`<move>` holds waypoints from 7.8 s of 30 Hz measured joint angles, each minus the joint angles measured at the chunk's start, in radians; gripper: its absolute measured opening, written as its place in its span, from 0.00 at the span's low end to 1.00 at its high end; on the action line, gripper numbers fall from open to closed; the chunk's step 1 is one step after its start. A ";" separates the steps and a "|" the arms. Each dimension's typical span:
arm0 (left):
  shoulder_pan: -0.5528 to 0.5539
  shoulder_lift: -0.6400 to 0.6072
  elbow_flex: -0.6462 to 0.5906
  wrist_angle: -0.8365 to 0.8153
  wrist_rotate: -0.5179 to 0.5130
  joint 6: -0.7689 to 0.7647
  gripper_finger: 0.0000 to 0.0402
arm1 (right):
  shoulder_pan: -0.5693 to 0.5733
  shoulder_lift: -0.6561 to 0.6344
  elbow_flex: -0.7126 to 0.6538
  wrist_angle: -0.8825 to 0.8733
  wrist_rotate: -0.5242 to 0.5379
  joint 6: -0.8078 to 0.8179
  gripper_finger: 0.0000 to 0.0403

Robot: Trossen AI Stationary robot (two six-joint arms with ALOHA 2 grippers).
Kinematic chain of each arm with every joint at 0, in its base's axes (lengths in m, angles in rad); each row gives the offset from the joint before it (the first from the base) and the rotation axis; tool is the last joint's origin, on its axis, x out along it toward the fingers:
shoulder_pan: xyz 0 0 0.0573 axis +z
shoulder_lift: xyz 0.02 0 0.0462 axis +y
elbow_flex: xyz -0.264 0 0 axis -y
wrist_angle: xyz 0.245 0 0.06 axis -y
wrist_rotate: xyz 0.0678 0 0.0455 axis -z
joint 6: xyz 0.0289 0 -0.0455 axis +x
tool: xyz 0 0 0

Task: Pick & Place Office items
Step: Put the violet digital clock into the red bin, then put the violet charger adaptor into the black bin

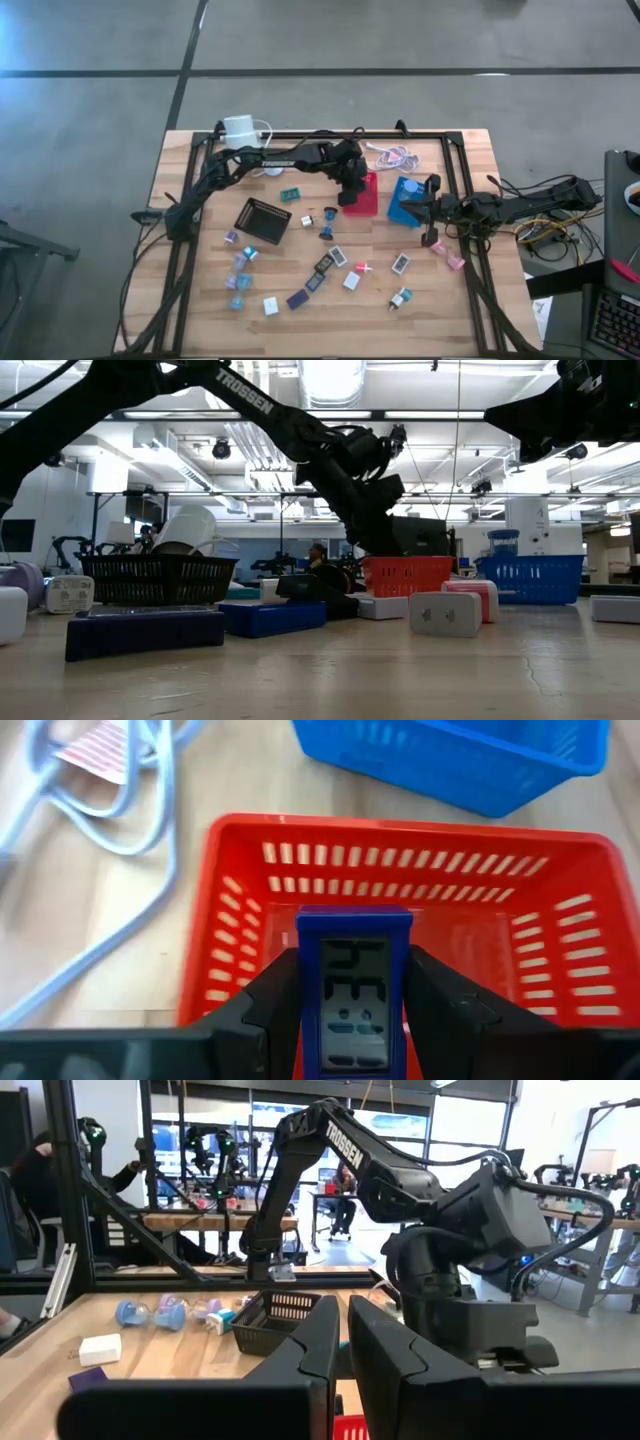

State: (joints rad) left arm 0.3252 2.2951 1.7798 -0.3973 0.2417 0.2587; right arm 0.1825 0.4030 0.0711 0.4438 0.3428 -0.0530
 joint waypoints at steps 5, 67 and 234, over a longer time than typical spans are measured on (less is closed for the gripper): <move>-0.008 -0.001 -0.001 0.000 -0.003 0.023 0.36 | 0.000 -0.001 0.000 0.001 0.000 -0.004 0.06; -0.034 -0.077 0.021 -0.108 -0.029 -0.001 0.68 | 0.000 -0.001 0.000 0.000 -0.002 -0.010 0.06; -0.562 -1.347 -1.156 -0.648 -0.334 -1.108 0.33 | 0.000 0.038 0.000 0.017 0.000 0.068 0.06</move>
State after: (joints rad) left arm -0.2370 0.9484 0.6235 -1.0452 -0.0928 -0.8494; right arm 0.1825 0.4412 0.0708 0.4610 0.3431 0.0153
